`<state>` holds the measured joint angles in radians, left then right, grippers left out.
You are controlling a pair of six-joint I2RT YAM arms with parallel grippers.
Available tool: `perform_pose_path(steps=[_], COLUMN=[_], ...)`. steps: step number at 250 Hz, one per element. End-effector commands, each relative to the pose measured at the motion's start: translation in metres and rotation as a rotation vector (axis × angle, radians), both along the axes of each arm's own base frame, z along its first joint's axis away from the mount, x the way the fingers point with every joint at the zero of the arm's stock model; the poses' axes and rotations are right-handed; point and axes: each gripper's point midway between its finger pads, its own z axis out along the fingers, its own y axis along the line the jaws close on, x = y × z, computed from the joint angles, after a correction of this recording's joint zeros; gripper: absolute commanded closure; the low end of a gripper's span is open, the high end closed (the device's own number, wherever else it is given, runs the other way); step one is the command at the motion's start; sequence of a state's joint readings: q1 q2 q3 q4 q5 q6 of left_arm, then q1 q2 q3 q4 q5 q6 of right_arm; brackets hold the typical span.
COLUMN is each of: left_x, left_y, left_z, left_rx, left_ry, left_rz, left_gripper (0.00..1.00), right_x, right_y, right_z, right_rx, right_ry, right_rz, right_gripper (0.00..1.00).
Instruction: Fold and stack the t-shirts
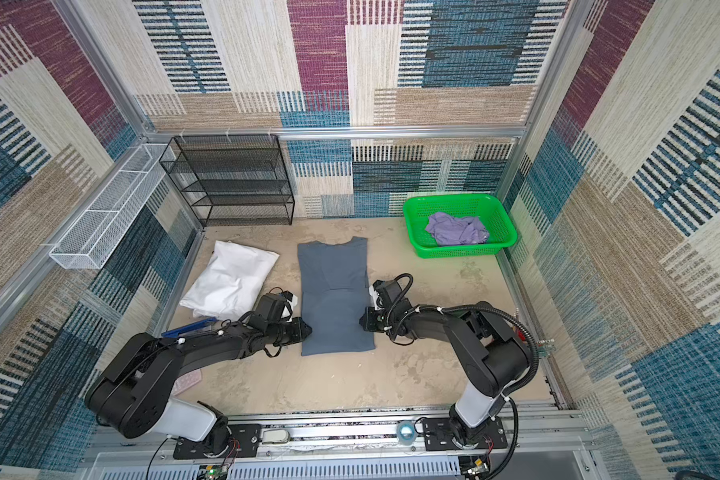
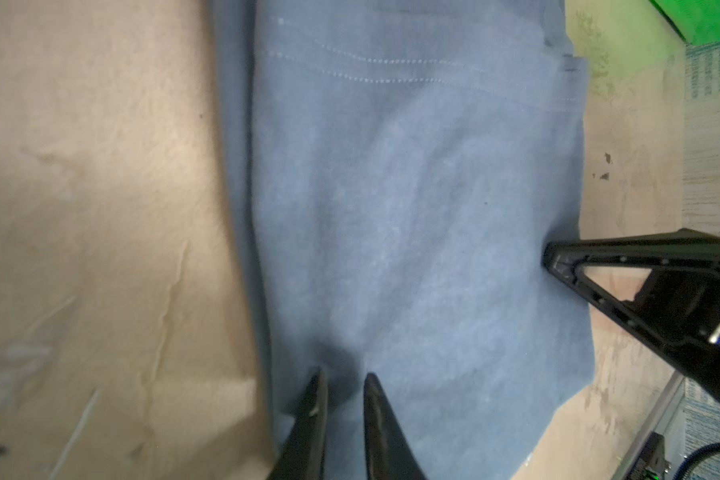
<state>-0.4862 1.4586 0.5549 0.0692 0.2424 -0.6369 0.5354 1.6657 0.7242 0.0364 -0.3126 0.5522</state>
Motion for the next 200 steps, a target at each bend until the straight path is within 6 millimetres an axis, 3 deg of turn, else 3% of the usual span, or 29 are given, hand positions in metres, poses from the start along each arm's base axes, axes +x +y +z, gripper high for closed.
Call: perform_pose_path(steps=[1,27,47,70,87,128,174,200], left_x=[-0.016,-0.023,-0.029,-0.039,-0.048,-0.063,-0.071,-0.074], left_y=[0.019,0.019,0.009,-0.014,-0.028,-0.03,-0.009,0.0], left_z=[-0.003,0.01,0.021,0.031,0.034,0.015,-0.008,-0.015], left_rx=[0.074,0.067,0.031,-0.025,-0.049,-0.021,0.089,0.132], left_ry=[0.041,0.012,-0.009,-0.018,-0.003,0.061,0.124,0.154], left_rz=[0.028,0.017,-0.005,-0.071,-0.119,-0.15,-0.101,-0.08], left_gripper=[0.79,0.79,0.78,0.77,0.77,0.76,0.77,0.76], right_x=[-0.01,-0.011,-0.02,-0.041,-0.055,-0.071,-0.073,-0.074], right_y=[-0.021,-0.01,0.011,0.037,0.046,0.03,0.004,0.0], right_z=[-0.01,0.014,0.03,0.036,0.032,0.009,-0.009,-0.008], right_rx=[-0.1,-0.057,-0.032,0.027,0.07,0.045,-0.053,-0.061], right_ry=[0.039,0.004,-0.011,0.024,0.058,0.099,0.099,0.092], right_rz=[-0.04,-0.008,0.052,0.121,0.141,0.096,0.018,0.008], right_gripper=[0.85,0.84,0.83,0.82,0.83,0.82,0.82,0.82])
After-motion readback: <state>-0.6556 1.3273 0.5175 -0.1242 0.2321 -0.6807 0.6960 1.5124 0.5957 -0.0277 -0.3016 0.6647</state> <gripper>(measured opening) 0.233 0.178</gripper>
